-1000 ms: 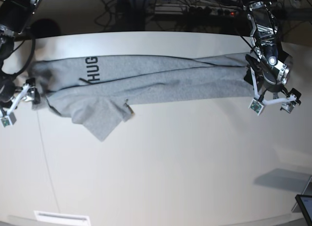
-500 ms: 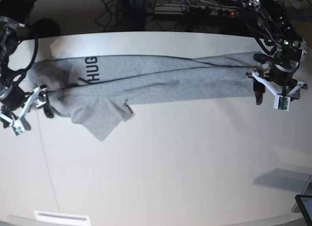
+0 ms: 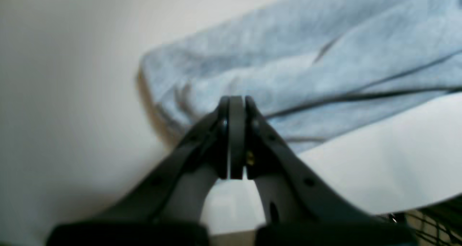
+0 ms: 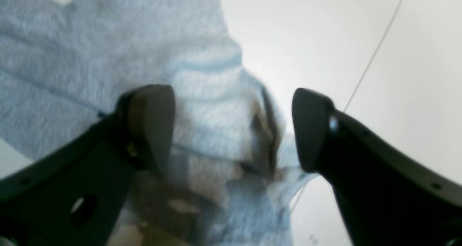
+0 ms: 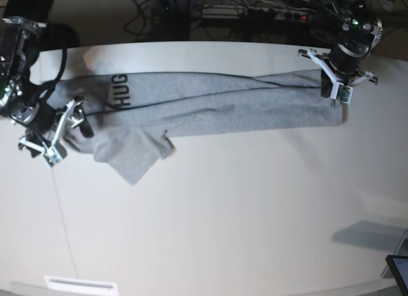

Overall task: Fold the T-shirt properly
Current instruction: 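Lower the folded hem onto the shirt and release both grippers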

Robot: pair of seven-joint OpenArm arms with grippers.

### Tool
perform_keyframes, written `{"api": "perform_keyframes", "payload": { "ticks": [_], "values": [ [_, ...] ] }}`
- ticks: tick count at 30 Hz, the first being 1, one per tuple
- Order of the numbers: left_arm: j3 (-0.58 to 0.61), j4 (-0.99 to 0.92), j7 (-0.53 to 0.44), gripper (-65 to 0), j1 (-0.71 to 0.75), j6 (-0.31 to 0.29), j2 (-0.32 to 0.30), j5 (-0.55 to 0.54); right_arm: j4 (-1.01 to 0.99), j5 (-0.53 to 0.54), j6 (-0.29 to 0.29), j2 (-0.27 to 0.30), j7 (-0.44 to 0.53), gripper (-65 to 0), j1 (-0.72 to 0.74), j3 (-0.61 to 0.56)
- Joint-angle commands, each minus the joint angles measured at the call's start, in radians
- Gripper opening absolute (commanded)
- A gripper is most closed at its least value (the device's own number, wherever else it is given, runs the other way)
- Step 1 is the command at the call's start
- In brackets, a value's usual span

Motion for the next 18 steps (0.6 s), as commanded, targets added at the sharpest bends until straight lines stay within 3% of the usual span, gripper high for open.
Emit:
{"api": "perform_keyframes", "payload": {
  "ticks": [1, 4, 5, 7, 10, 11, 14, 18],
  "values": [
    [-0.021, 0.020, -0.027, -65.0, -0.009, 0.009, -0.011, -0.013, 0.019, 0.014, -0.001, 0.015, 0.022, -29.9, 0.009, 0.008],
    [-0.029, 0.020, -0.139, -65.0, -0.001, 0.009, -0.008, -0.013, 0.019, 0.014, -0.001, 0.013, 0.022, -58.6, -0.007, 0.008],
    [-0.028, 0.017, -0.193, -65.0, 0.007, 0.009, -0.007, -0.013, 0.019, 0.014, -0.001, 0.013, 0.022, -65.0, -0.008, 0.009],
    [-0.028, 0.011, -0.308, -65.0, 0.020, 0.009, 0.019, -0.013, 0.019, 0.014, -0.001, 0.013, 0.018, -62.7, -0.020, 0.009],
    [-0.028, -0.011, -0.448, -65.0, 0.031, 0.009, 0.059, -0.004, 0.028, 0.014, -0.001, 0.013, 0.021, -65.0, -0.050, 0.011],
    [-0.028, -0.026, -0.469, -65.0, 0.031, 0.009, 0.064, -0.004, 0.031, 0.014, -0.001, 0.013, 0.021, -65.0, -0.063, 0.011],
    [-0.028, -0.095, -0.472, -65.0, 0.031, 0.009, 0.067, -0.002, 0.031, 0.014, -0.103, 0.004, 0.022, -64.9, -0.099, 0.005],
    [-0.028, -0.223, -0.480, -65.0, 0.025, 0.009, 0.044, -0.002, 0.026, 0.014, -0.118, -0.001, 0.024, -64.9, -0.108, 0.003]
  ]
}}
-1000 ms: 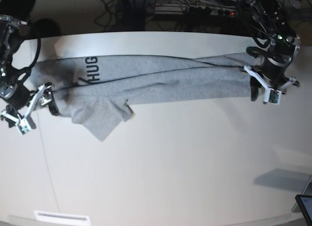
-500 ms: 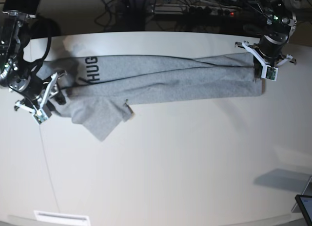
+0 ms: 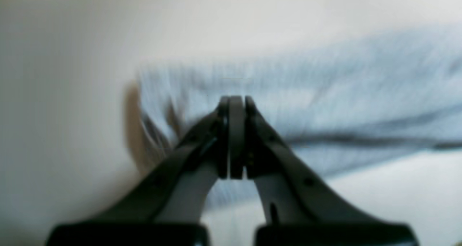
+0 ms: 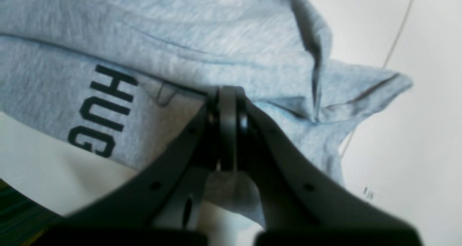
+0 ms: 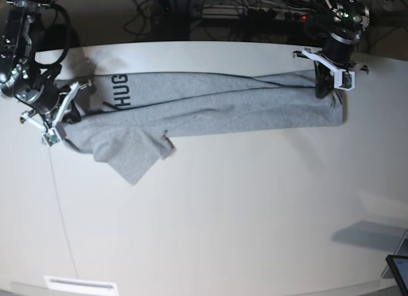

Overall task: Fold the T-shirt properly
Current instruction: 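Lower the folded hem onto the shirt and release both grippers, then move the right gripper to the loose sleeve and grasp it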

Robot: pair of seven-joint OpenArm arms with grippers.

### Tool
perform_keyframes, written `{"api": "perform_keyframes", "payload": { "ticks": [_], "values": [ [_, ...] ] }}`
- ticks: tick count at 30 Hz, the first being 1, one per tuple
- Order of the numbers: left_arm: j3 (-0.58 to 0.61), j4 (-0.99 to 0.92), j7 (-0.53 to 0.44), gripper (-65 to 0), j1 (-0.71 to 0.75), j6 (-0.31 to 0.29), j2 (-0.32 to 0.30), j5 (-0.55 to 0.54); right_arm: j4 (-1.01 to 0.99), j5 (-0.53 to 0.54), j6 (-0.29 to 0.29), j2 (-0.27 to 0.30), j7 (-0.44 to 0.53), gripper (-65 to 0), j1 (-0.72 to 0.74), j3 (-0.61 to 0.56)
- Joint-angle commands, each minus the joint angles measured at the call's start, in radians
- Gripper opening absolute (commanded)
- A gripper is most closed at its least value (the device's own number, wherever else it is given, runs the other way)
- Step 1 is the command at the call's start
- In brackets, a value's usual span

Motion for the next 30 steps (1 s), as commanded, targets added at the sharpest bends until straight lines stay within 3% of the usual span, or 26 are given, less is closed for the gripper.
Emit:
{"api": "perform_keyframes", "payload": {
  "ticks": [1, 12, 22, 30],
  "values": [
    [-0.003, 0.000, -0.033, -65.0, 0.001, 0.006, -0.028, -0.018, 0.015, 0.014, -0.001, 0.013, 0.022, -64.9, 0.012, 0.004],
    [0.016, -0.092, -0.035, -65.0, -0.058, 0.006, -0.082, 0.164, -0.146, 0.014, -0.003, 0.013, 0.024, -64.9, 0.019, 0.003],
    [0.106, -0.112, -0.027, -65.0, -0.150, 0.006, -0.109, 0.299, -0.316, 0.014, -0.003, 0.025, 0.125, -64.9, 0.056, -0.001],
    [0.184, -0.225, -0.027, -65.0, -0.228, 0.006, -0.187, 0.361, -0.364, 0.011, -0.003, 0.061, 0.157, -64.9, 0.096, -0.056]
  ]
}}
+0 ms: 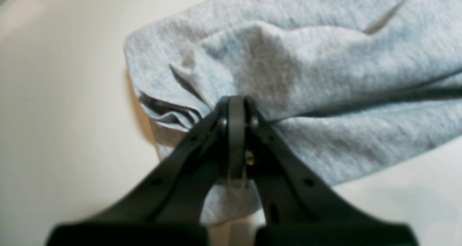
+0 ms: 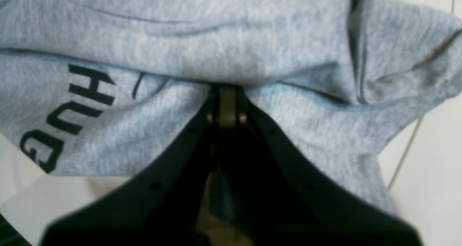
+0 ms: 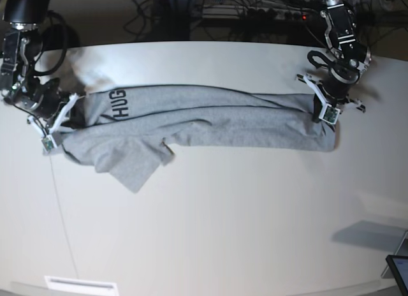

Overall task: Fold the T-shirt properly
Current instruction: 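Move the right gripper to the loose sleeve and grasp it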

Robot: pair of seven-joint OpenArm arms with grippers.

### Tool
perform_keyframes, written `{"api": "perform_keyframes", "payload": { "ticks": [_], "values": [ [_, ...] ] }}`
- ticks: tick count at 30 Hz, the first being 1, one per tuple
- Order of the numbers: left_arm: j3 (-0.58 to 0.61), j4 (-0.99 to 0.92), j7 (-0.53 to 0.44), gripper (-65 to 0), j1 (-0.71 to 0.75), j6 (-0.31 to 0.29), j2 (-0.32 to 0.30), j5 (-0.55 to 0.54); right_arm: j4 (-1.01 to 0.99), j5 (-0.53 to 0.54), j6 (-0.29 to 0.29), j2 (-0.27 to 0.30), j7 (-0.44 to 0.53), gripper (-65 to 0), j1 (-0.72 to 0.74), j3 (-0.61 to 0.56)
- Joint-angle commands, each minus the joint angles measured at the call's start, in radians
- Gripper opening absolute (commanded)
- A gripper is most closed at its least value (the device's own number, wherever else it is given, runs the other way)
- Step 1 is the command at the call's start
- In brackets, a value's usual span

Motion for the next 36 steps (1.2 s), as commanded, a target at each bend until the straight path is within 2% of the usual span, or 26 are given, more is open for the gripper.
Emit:
{"api": "perform_keyframes", "payload": {
  "ticks": [1, 7, 13, 18, 25, 28, 32, 34, 36],
  "values": [
    [0.000, 0.000, 0.025, -65.0, -0.004, -0.004, -0.011, 0.024, 0.000, -0.056, -0.013, 0.011, -0.042, -64.9, -0.002, -0.001],
    [-0.004, 0.002, 0.025, -65.0, -0.006, -0.004, -0.015, 0.024, 0.009, -0.198, -0.013, -0.023, -0.043, -65.0, 0.009, 0.004],
    [-0.006, 0.074, 0.028, -65.0, 0.002, -0.004, -0.028, 0.016, 0.110, -0.208, -0.013, -0.026, -0.045, -65.0, 0.007, 0.005],
    [-0.008, 0.166, 0.142, -65.0, -0.006, -0.004, -0.029, 0.013, 0.201, -0.208, -0.013, -0.028, -0.066, -65.0, 0.011, 0.007],
    [-0.008, 0.306, 0.190, -65.0, -0.006, -0.004, -0.026, 0.013, 0.339, -0.208, -0.013, -0.023, -0.108, -65.0, 0.014, 0.008],
    [-0.009, 0.384, 0.268, -65.0, -0.006, -0.004, -0.022, 0.012, 0.436, -0.208, -0.013, -0.023, -0.160, -64.9, 0.029, 0.053],
    [-0.008, 0.427, 0.329, -65.0, -0.006, -0.004, -0.002, 0.018, 0.466, -0.204, -0.010, -0.029, -0.246, -64.3, 0.132, 0.056],
    [-0.008, 0.427, 0.332, -65.0, -0.004, -0.004, 0.009, 0.021, 0.446, -0.204, -0.008, -0.045, -0.289, -58.6, 0.199, 0.019],
    [-0.008, 0.427, 0.332, -65.0, 0.000, -0.004, 0.020, 0.021, 0.431, -0.204, -0.008, -0.065, -0.313, -47.7, 0.262, -0.027]
  ]
}}
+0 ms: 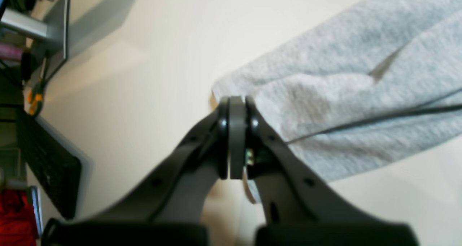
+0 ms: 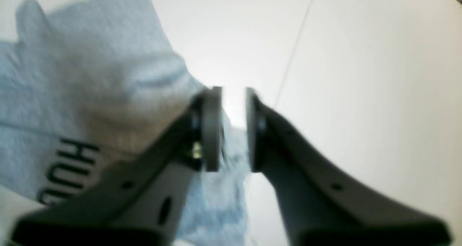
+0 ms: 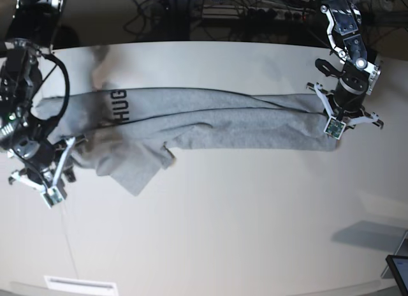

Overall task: Fold the T-shirt properly
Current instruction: 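Move the right gripper to the loose sleeve and grasp it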

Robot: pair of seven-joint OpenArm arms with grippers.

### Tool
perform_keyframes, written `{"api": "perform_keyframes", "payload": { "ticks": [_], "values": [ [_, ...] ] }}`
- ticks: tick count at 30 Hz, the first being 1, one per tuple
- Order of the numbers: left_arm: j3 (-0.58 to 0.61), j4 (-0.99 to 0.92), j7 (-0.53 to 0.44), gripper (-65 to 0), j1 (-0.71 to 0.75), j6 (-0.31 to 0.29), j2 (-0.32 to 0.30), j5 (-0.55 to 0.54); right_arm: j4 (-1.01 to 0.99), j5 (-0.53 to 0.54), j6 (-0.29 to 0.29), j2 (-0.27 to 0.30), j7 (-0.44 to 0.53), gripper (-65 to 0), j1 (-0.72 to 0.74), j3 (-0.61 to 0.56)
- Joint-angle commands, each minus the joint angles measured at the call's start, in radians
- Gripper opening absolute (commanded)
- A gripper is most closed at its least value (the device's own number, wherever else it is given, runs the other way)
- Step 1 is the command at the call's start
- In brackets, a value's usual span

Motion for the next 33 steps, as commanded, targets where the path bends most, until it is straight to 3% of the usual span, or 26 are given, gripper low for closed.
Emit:
{"api": "perform_keyframes", "payload": {
  "ticks": [1, 4, 7, 11, 20, 33],
  "values": [
    [-0.004, 0.018, -0.014, -65.0, -0.005, 0.010, 0.001, -0.001, 0.016, 0.011, 0.004, 0.002, 0.014, -41.6, 0.039, -0.015],
    [-0.004, 0.017, -0.013, -65.0, -0.005, 0.010, 0.007, -0.001, 0.014, 0.011, 0.004, -0.045, -0.021, -23.2, 0.097, -0.080],
    [-0.006, 0.018, -0.013, -65.0, -0.005, 0.010, 0.007, -0.001, -0.026, 0.011, 0.023, -0.096, -0.043, -12.6, 0.126, -0.136],
    [-0.047, 0.018, -0.013, -65.0, -0.005, 0.010, 0.013, -0.009, -0.161, 0.011, 0.120, -0.142, -0.041, -13.9, 0.177, -0.176],
    [-0.079, 0.018, -0.019, -64.8, 0.018, 0.010, 0.017, -0.010, -0.452, 0.011, 0.120, -0.182, -0.035, -15.7, 0.336, -0.198],
    [-0.079, 0.017, -0.020, -64.8, 0.034, 0.010, 0.017, -0.010, -0.868, 0.006, 0.120, -0.205, 0.143, -15.7, 0.459, -0.202]
  ]
}}
